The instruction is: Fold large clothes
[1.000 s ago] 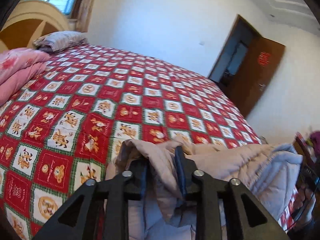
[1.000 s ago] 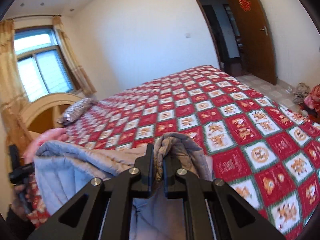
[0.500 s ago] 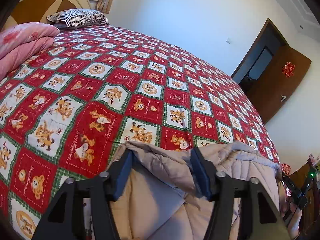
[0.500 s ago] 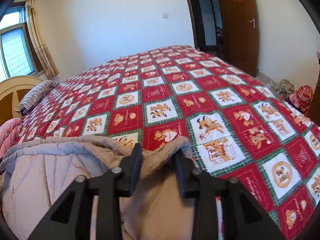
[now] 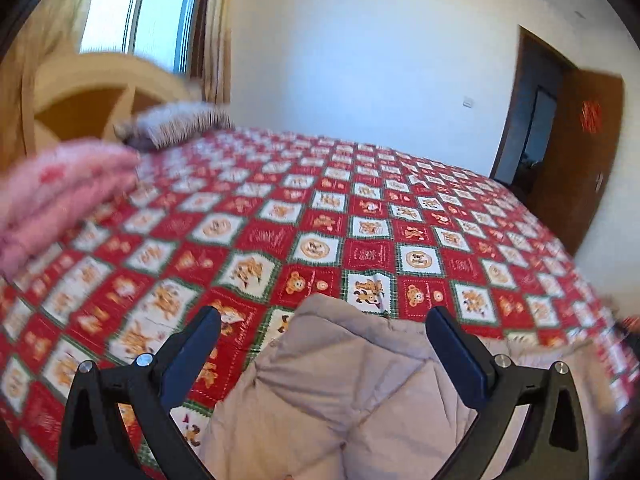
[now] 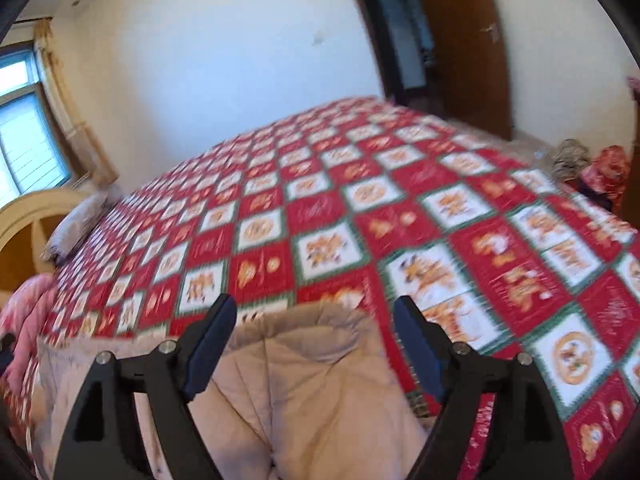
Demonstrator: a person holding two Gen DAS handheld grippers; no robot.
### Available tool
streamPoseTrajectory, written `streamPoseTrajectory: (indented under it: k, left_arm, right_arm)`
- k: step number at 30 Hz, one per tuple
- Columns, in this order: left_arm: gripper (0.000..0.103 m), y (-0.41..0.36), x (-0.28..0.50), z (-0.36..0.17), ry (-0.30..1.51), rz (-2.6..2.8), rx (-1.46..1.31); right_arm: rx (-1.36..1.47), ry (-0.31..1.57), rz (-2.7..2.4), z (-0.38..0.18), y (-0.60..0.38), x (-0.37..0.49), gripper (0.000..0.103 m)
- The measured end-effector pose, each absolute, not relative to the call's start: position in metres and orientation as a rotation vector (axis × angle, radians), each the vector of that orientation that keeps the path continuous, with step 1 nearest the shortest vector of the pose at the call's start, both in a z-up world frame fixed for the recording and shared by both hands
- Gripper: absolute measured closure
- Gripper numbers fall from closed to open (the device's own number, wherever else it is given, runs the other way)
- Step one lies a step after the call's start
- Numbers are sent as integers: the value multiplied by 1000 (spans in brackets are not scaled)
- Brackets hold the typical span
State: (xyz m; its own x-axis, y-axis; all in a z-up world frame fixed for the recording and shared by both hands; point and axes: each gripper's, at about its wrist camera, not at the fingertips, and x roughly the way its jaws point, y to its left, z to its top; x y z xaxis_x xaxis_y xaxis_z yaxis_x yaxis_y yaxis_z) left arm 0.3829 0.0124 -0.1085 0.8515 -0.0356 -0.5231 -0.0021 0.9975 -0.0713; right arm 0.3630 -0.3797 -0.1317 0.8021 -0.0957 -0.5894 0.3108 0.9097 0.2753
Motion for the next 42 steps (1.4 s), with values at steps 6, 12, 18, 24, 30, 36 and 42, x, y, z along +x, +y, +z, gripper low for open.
streamPoseTrajectory:
  k: [6,12,18,24,30,36,42]
  left_arm:
    - [1,-28,388,-145,540,93,137]
    - [1,-7,421,-196,709,172,61]
    - [1,-4,433,-219,745,149,-2]
    - [1,5,440,-232,786,118,-91]
    - [1,11,444,-238,811,104,-145]
    - [1,12,446,-241,828,96,-154]
    - [1,11,451,-245,860,91,-154]
  right_arm:
    - [209,591,-155,-125,-302,352,18]
    - [59,683,-101,-175,-242,366,18]
    - [84,705,-120,-197,-252,384,18]
    - [86,710,-115,-206,-253,392,15]
    - [69,729,-112,-213,-250,404,13]
    - [74,760,-103,-218,-251,412,10]
    - [76,782,-98,-221,-252,416,8]
